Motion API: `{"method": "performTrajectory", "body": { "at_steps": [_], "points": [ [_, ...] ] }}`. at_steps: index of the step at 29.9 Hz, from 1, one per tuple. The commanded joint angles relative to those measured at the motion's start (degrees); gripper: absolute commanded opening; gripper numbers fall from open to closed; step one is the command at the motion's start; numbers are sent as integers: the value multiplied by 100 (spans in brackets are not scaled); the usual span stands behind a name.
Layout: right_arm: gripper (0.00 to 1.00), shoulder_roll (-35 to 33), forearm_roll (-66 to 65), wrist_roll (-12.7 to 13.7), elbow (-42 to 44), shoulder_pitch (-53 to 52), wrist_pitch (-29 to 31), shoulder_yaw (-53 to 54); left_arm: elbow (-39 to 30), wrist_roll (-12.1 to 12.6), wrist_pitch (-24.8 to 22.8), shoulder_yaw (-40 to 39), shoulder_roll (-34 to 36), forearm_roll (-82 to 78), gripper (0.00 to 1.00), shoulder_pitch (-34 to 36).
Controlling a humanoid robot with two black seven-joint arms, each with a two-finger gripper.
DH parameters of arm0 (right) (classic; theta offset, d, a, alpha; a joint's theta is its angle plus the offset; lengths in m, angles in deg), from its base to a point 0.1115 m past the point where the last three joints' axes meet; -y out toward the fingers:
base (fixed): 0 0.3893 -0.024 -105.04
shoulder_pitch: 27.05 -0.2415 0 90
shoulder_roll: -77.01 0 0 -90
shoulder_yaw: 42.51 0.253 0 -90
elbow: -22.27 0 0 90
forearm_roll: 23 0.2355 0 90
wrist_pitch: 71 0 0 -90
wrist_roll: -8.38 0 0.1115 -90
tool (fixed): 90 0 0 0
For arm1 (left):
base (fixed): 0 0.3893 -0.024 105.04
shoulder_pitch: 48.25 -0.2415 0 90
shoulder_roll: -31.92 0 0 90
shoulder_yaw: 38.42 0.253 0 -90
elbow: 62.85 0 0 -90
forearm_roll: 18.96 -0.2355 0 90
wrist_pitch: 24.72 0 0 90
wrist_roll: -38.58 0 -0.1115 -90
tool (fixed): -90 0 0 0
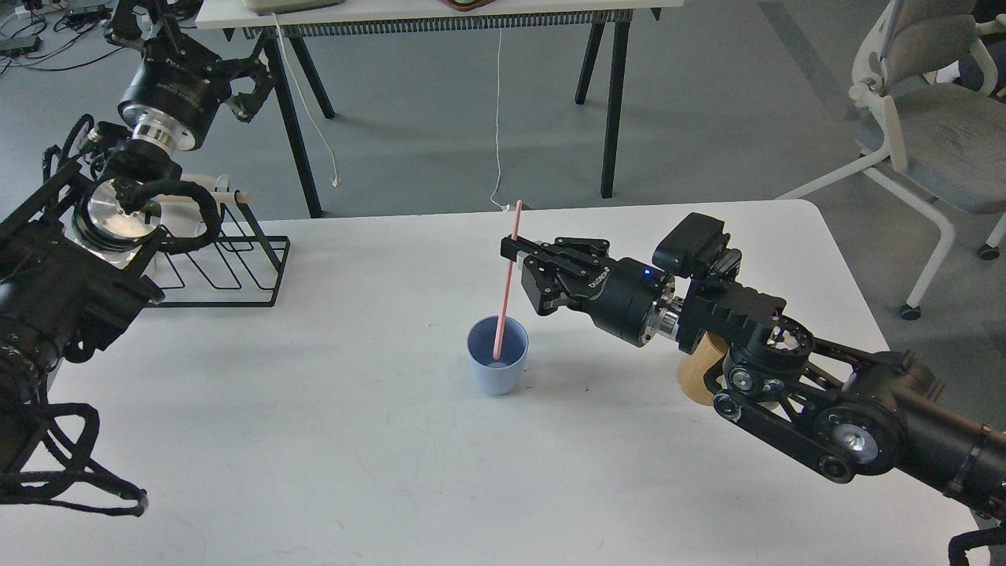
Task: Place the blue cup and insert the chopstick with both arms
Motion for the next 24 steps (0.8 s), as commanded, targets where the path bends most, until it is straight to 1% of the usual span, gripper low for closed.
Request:
{"method": "performTrajectory", "body": {
  "at_steps": [1,6,8,11,13,16,17,20,24],
  "points": [
    [13,-8,-2,-2,7,8,0,-11,0,0,0,-5,-8,0,99,-3],
    [25,-8,-2,-2,7,52,0,-20,0,0,0,-5,1,0,99,-3],
    [28,0,-2,-2,-2,60,0,-20,0,0,0,-5,1,0,99,-3],
    [41,0,15,7,-28,34,0,-11,0,0,0,-5,18,0,99,-12],
    [58,0,68,-2,-89,-1,-26,32,0,-9,0,-5,27,0,99,-12],
    [93,-43,164,-11,-265,-10,-62,452,0,-9,0,-13,36,0,99,-12],
    [95,-44,278,-11,-274,-1,-53,724,0,-9,0,-13,36,9,99,-12],
    [96,9,1154,15,-248,-10,26,1376,0,-9,0,-31,18,9,99,-12],
    [99,-78,3209,59,-38,-316,96,1825,0,-9,0,-49,-26,9,99,6]
  ]
}}
